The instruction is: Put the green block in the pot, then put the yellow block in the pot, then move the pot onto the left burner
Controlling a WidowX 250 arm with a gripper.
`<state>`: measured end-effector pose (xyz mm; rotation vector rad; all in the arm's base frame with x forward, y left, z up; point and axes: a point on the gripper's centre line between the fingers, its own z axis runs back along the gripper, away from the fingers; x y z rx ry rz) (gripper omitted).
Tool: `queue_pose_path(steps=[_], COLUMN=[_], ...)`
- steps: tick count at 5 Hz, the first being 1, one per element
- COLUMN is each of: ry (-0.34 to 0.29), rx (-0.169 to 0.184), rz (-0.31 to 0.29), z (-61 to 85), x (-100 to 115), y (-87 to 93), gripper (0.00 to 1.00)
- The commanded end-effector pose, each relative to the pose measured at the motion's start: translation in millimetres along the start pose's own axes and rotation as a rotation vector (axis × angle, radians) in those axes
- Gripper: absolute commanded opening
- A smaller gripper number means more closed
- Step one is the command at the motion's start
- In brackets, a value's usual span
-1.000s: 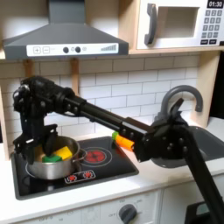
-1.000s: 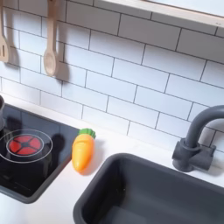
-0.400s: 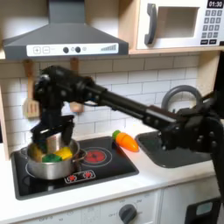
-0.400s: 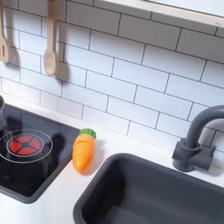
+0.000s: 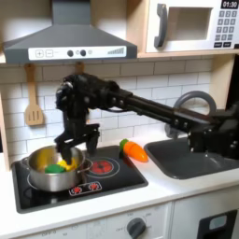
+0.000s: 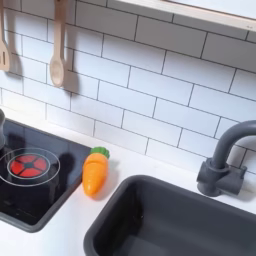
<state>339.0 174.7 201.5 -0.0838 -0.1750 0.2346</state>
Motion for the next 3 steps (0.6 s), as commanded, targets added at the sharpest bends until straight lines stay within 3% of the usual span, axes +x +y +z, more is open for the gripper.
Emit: queue_pose_path(steps=[1, 3], ry=[0.057, 0.049], rx=[0.011, 0.005], rz=[-0.148, -0.143], z=[-7.7, -7.7], x=[-18.1, -16.6], y=[-41.6, -41.1], gripper=[1.00, 1.00])
